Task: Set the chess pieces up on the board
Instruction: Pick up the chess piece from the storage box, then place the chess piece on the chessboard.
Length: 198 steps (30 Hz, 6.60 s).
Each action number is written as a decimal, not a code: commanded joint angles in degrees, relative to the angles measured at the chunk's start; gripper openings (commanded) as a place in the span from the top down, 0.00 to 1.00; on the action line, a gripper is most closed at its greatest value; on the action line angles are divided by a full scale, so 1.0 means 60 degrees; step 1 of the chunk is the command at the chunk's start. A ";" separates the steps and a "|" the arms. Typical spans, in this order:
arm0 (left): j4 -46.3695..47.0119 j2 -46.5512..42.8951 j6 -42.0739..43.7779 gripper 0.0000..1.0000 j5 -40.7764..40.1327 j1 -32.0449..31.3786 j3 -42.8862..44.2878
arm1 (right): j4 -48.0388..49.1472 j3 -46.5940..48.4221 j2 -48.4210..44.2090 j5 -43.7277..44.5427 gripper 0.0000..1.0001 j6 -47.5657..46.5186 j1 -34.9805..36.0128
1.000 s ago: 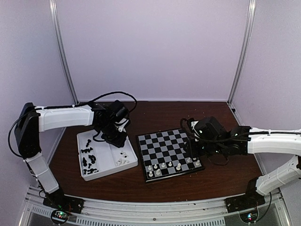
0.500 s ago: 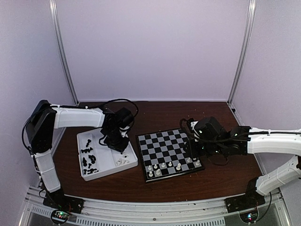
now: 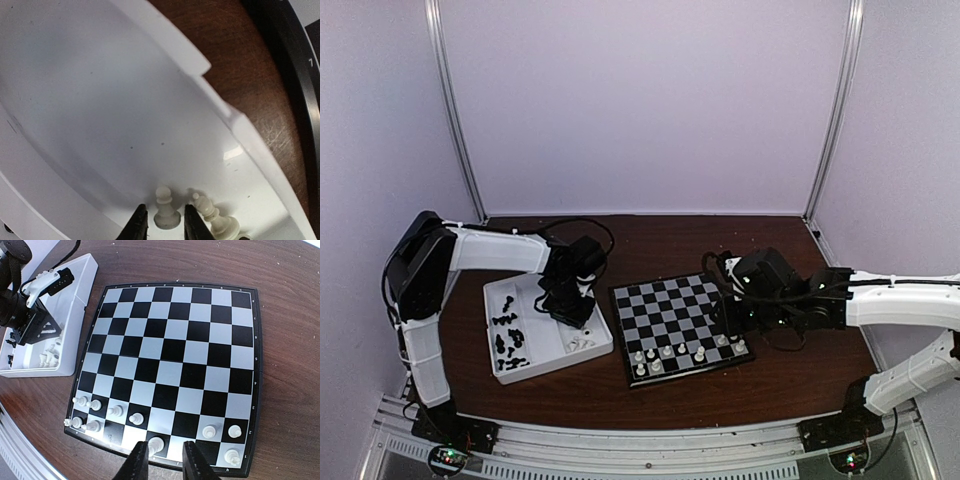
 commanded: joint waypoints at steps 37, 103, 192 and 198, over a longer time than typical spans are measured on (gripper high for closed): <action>0.7057 -0.4851 0.3042 0.91 0.3941 -0.0644 -0.3945 | 0.2552 0.2132 0.2257 -0.4387 0.72 0.1349 -0.0101; 0.9006 -0.4441 0.4392 0.87 0.6222 -0.1119 -0.4042 | 0.5714 0.1339 0.3364 -0.6854 1.00 0.4183 -0.0811; 0.3007 -0.5456 0.0975 0.56 0.0630 -0.0519 -0.3575 | 0.0333 0.0217 0.2785 -0.0397 0.90 -0.1204 -0.0376; 0.3005 -0.5441 0.0954 0.56 0.0706 -0.0519 -0.3561 | 0.0223 0.0155 0.2602 -0.0448 0.91 -0.1163 -0.0345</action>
